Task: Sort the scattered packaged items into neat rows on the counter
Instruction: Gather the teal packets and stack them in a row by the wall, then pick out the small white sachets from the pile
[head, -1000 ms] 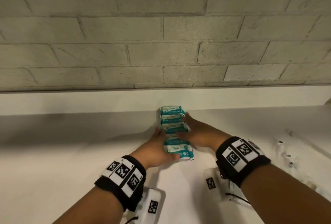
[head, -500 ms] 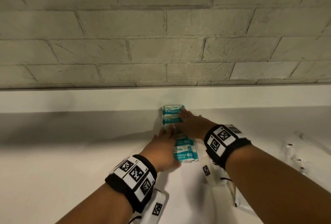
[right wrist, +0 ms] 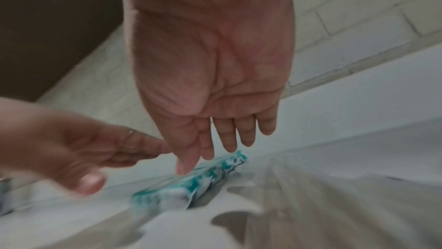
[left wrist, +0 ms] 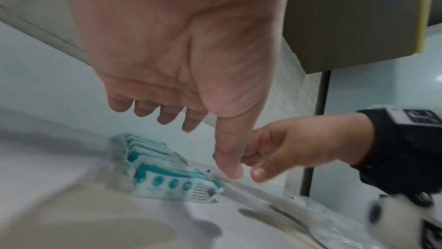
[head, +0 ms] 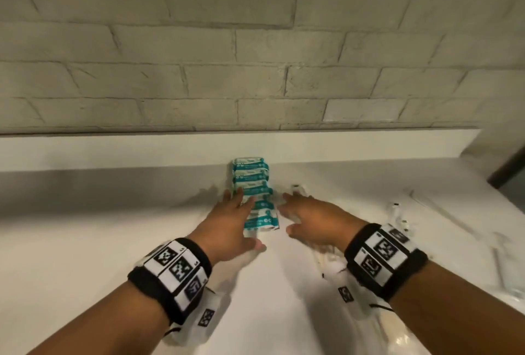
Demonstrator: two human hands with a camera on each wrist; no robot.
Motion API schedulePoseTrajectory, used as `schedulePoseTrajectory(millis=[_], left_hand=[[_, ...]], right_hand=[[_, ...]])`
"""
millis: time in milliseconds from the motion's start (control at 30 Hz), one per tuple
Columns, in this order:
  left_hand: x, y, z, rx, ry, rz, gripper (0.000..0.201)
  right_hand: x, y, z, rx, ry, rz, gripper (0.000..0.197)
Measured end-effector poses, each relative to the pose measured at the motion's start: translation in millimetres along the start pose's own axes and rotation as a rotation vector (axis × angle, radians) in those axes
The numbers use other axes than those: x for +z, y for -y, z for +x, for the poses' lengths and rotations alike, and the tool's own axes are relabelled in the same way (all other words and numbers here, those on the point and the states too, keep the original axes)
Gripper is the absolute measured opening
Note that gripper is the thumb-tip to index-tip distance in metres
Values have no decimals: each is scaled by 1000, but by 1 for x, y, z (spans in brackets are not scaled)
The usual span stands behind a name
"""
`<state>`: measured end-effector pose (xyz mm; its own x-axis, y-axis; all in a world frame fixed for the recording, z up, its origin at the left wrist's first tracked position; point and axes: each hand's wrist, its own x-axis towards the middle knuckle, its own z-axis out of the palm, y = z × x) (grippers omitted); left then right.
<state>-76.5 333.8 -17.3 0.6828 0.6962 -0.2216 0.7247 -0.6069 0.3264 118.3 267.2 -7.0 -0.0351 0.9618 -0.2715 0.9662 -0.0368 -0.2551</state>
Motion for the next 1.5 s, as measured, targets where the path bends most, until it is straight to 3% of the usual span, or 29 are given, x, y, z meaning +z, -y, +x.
schedulePoseTrajectory(millis=[67,200,333,433,533,633,767,933,1000,1100,1300,1400,1500], left_hand=[[8,-16,-16,49,12,-15,89],[28,-58,-41,71,194,-1,82],[41,-102,-55,98,282,49,75],[43,-128,-50,121,268,77,66],[51,-152,-31,132,220,118,72],[59,-172,-18,97,211,165,73],[75,-192,-31,86,242,252,54],[80,-200,-52,-7,220,359,34],[74,-208,-51,-77,170,353,35],[67,-209,-31,-164,32,191,26],[64,-199,34,-278,-131,-115,40],[67,-199,52,-319,-136,-111,45],[75,-199,61,-431,-89,-13,56]], right_hand=[[23,-3,-36,-79,53,-68,54],[51,-4,-102,-143,101,-34,40],[47,-29,-154,3,-13,66,14],[39,-76,-181,182,-88,36,12],[36,-131,-212,377,-7,-84,36],[37,-172,-233,403,129,-76,59],[34,-215,-239,427,139,-21,59],[20,-240,-231,444,-61,-130,35],[15,-241,-223,470,-98,-133,39],[15,-236,-212,554,-25,-109,55],[22,-223,-194,553,52,-72,64],[22,-226,-191,525,70,29,78],[23,-230,-191,525,46,97,79]])
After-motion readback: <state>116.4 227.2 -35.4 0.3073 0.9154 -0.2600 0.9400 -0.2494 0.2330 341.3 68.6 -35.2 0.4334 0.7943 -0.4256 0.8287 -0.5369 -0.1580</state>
